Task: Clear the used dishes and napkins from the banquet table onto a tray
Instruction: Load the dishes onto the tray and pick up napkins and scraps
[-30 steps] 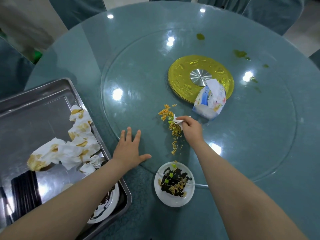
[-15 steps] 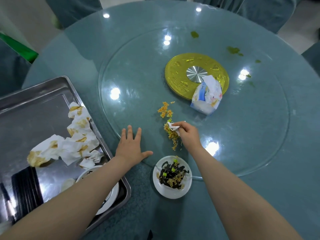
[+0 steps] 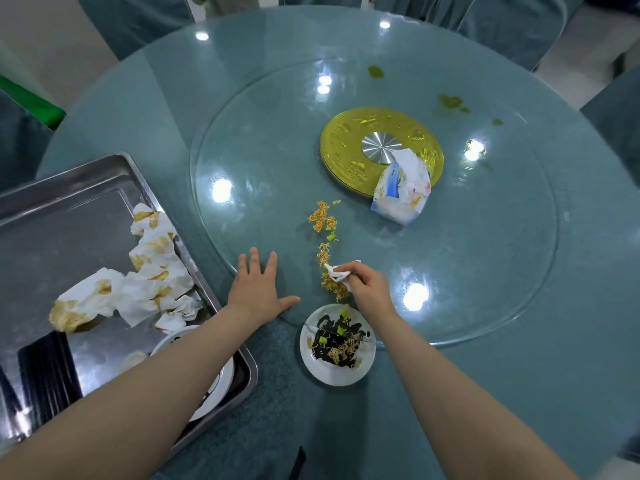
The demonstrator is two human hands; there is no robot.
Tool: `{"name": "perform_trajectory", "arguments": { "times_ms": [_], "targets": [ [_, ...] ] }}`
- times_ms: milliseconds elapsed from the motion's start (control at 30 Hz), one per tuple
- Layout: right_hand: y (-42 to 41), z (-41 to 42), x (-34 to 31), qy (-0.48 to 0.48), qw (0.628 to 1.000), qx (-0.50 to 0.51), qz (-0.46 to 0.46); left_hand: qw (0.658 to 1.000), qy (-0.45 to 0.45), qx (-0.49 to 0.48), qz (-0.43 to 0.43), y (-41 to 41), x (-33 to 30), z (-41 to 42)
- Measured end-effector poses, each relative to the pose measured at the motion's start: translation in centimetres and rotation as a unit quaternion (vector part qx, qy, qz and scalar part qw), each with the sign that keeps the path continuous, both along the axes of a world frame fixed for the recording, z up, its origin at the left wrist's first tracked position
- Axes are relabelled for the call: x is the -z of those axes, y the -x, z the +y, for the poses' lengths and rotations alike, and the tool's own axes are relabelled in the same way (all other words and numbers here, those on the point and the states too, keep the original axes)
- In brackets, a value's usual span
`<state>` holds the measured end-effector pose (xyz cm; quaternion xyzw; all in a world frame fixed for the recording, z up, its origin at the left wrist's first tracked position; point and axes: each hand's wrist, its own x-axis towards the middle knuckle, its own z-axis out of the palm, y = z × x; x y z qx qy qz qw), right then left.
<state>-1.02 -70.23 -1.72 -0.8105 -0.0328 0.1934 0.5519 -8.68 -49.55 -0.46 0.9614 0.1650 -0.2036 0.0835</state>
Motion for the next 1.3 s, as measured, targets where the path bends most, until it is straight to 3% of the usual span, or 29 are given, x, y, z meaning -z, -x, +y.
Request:
{"name": "perform_trajectory", "arguments": {
  "times_ms": [1300],
  "targets": [
    [10.3,-3.6,-1.2,-0.020,0.999,0.007,0.044,1.000,0.004,0.005,0.008,0.2,0.0,0.2]
  ]
}}
